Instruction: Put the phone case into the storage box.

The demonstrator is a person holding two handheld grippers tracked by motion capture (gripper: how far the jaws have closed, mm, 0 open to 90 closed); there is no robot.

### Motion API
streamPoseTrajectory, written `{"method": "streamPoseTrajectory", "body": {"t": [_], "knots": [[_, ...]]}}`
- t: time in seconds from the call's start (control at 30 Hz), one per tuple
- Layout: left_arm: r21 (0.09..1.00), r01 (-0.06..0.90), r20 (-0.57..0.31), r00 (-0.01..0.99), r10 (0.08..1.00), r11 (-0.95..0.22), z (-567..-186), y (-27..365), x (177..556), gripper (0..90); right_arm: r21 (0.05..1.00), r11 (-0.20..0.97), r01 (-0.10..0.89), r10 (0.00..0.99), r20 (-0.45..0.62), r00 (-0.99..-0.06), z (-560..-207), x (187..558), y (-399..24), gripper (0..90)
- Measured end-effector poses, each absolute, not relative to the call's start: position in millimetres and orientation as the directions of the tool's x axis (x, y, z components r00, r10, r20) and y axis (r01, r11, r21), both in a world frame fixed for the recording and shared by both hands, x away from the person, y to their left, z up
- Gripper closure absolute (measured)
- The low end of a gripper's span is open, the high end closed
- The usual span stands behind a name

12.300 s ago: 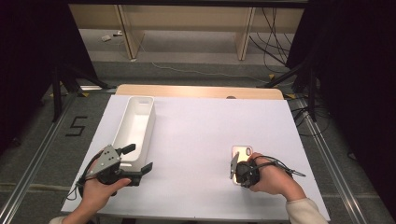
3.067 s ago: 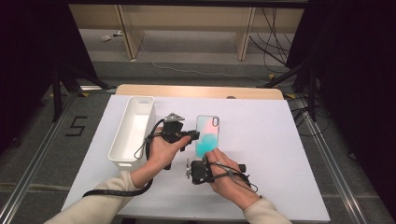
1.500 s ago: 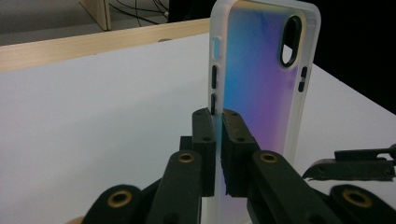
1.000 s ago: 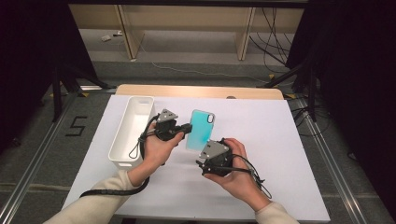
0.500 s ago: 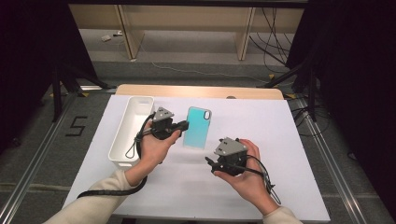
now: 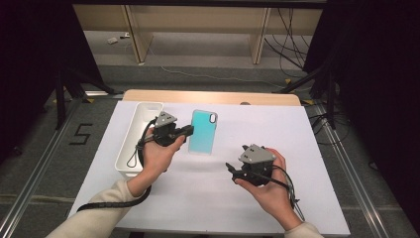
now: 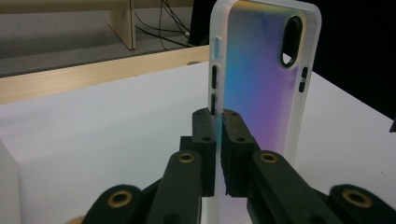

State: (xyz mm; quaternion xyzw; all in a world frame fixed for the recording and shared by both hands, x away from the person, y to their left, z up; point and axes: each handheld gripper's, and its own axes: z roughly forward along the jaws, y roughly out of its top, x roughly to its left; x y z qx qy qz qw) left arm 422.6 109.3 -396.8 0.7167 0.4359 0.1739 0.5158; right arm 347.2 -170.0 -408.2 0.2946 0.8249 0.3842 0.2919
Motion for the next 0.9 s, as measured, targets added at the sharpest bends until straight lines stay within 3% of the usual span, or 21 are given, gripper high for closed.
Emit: {"method": "streamPoseTrajectory", "body": {"t": [0.9], "knots": [[0.909, 0.414, -0.194, 0.536, 0.822, -0.055, -385.1, 127.0, 422.8, 85.3, 0.865, 0.403, 0.3, 0.775, -0.148, -0.614, -408.9, 341.2, -198.6, 24.3]]}}
